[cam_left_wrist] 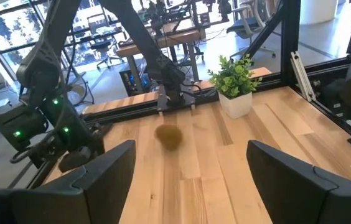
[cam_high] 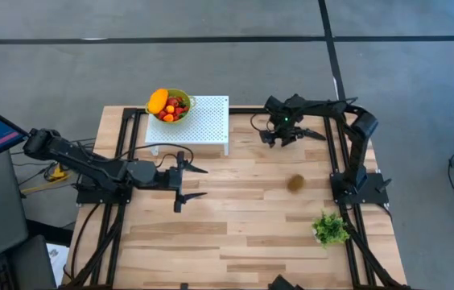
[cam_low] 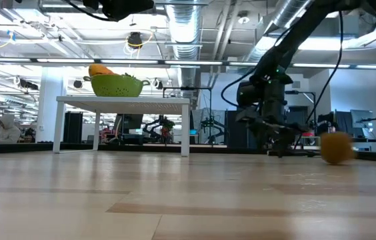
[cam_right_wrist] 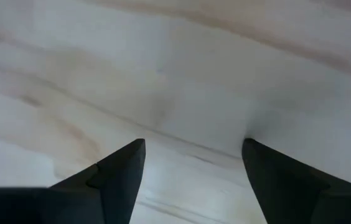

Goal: Pick & Place Fruit
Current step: Put the kiwi into the green strainer bowl on the shelf

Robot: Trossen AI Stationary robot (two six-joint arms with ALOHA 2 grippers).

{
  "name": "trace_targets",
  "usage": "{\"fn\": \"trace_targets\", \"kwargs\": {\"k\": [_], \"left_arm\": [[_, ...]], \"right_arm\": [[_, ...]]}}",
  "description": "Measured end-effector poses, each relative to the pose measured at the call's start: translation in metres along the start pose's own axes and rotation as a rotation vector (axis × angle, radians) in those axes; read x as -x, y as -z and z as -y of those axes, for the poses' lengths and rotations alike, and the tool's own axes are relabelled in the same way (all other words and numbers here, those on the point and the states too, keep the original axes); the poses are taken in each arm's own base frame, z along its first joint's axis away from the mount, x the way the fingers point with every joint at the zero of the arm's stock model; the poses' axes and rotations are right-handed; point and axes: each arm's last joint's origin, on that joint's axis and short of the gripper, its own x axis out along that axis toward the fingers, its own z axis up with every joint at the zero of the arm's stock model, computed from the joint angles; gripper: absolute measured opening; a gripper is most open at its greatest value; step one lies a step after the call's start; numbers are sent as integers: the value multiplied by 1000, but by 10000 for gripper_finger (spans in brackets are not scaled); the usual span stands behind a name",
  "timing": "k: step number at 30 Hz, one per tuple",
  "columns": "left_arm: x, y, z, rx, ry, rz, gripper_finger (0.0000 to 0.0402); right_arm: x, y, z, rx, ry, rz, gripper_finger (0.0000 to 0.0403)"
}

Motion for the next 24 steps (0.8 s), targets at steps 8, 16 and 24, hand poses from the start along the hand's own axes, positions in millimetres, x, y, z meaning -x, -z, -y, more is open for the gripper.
{"fn": "trace_targets", "kwargs": {"k": [8, 16, 24], "left_arm": [[0, 0, 0, 0, -1, -1, 301], [0, 0, 0, 0, 0, -3, 301], [0, 0, 0, 26, 0, -2, 301]], "right_arm": [[25, 21, -8, 144, -1, -38, 266], [81, 115, -34, 347, 224, 86, 266], [95, 207, -52, 611, 289, 147, 266]]}}
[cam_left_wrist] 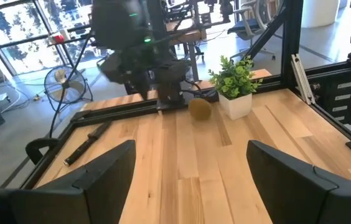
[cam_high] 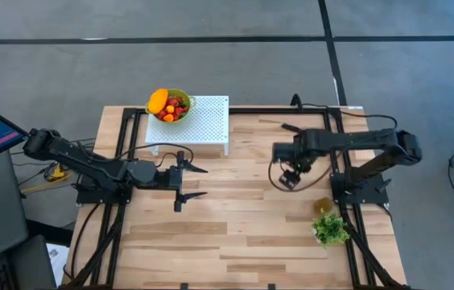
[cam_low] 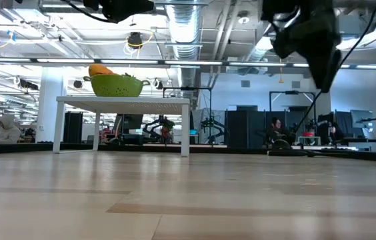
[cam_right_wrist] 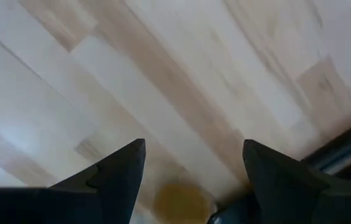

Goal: Pick & Place Fruit
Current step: Put the kiwi into the green strainer bowl on the shelf

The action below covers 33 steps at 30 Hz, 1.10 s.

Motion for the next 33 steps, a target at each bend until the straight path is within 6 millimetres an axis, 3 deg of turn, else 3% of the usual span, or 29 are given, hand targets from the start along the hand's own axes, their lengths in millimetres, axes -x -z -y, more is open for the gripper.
{"fn": "trace_targets", "kwargs": {"k": [6, 13, 20, 33], "left_arm": [[0, 0, 0, 0, 0, 0, 301], [0, 0, 0, 0, 4, 1, 301], [0, 0, 0, 18, 3, 0, 301], [0, 0, 0, 18, -1, -1, 301]], "right_arm": [[2, 22, -8, -138, 86, -88, 266], [3, 39, -12, -175, 153, -160, 266], [-31, 56, -23, -145, 132, -220, 266], [-86, 89, -26, -217, 95, -387, 266]]}}
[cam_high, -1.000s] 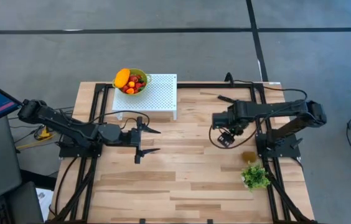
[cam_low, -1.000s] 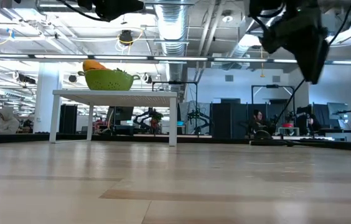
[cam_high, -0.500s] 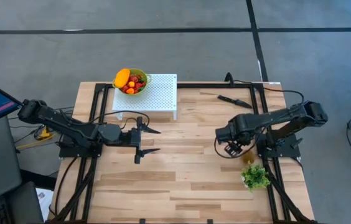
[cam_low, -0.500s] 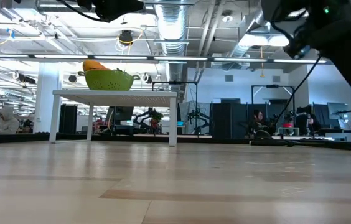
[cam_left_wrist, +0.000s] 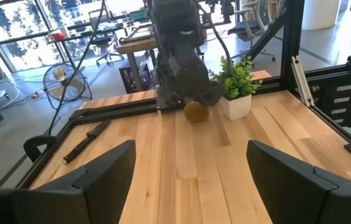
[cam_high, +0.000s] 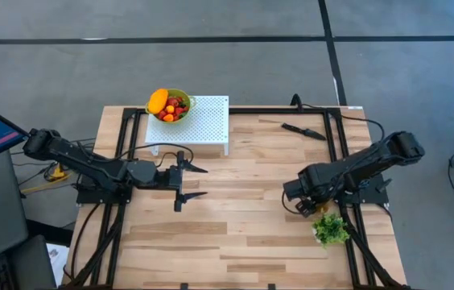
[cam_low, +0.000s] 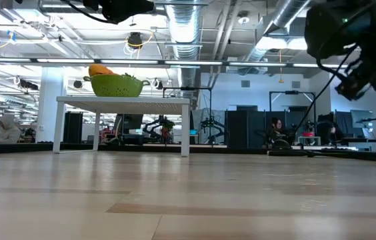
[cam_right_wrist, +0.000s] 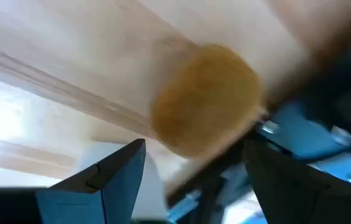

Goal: Pick & Place Fruit
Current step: Put the kiwi into the green strainer bowl on the shelf

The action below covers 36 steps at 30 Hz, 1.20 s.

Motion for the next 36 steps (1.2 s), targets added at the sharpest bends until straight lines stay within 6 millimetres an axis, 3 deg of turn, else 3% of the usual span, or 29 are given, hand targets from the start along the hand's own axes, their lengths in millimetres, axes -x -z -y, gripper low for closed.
{"fn": "trace_targets", "kwargs": {"k": [19, 30, 36], "left_arm": [[0, 0, 0, -1, 1, 1, 301], [0, 0, 0, -2, 5, 1, 301], [0, 0, 0, -2, 4, 1, 301]], "right_arm": [[-54, -18, 1, -20, -191, 45, 266], [-57, -26, 8, -32, -180, 65, 263], [-57, -26, 8, 6, -179, 66, 222]]}}
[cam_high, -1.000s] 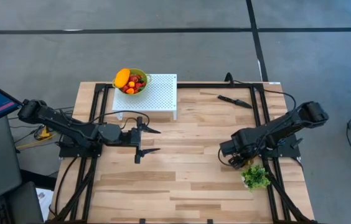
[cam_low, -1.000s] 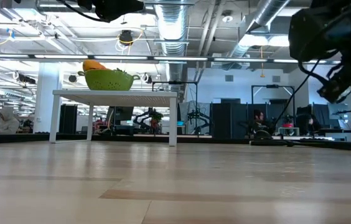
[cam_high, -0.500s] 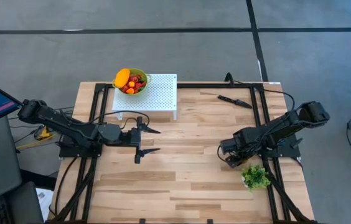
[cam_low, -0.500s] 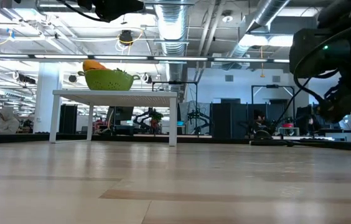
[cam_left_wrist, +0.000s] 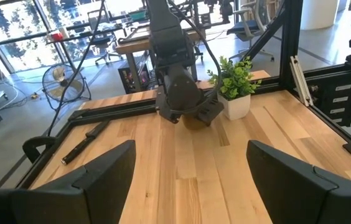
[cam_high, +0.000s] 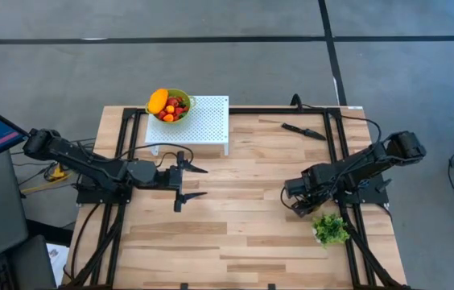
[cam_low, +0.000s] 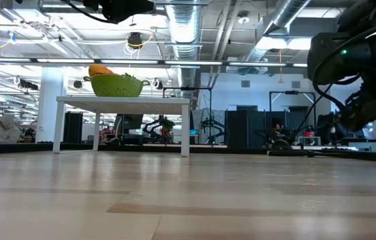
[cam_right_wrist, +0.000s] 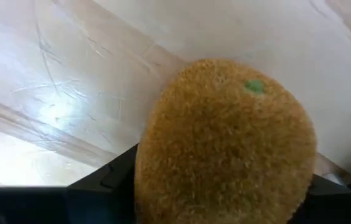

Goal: Pick & Place Fruit
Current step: Put the kiwi into the green strainer bowl on the shelf

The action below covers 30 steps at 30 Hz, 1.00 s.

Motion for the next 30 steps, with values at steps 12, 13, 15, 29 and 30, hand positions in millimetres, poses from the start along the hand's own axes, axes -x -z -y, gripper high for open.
{"fn": "trace_targets", "kwargs": {"k": [12, 13, 15, 29, 30], "left_arm": [[0, 0, 0, -1, -5, -1, 301], [0, 0, 0, -1, -5, -1, 301], [0, 0, 0, -1, -5, -2, 301], [0, 4, 3, -84, 80, -30, 301], [1, 4, 5, -109, 115, -22, 301]], "right_arm": [[12, -4, -13, 162, -40, 41, 213], [16, -6, -19, 194, -70, 80, 211], [24, -11, -30, 248, -144, 139, 202], [95, -23, -100, 644, -718, 515, 203], [99, -23, -103, 664, -733, 536, 200]]}}
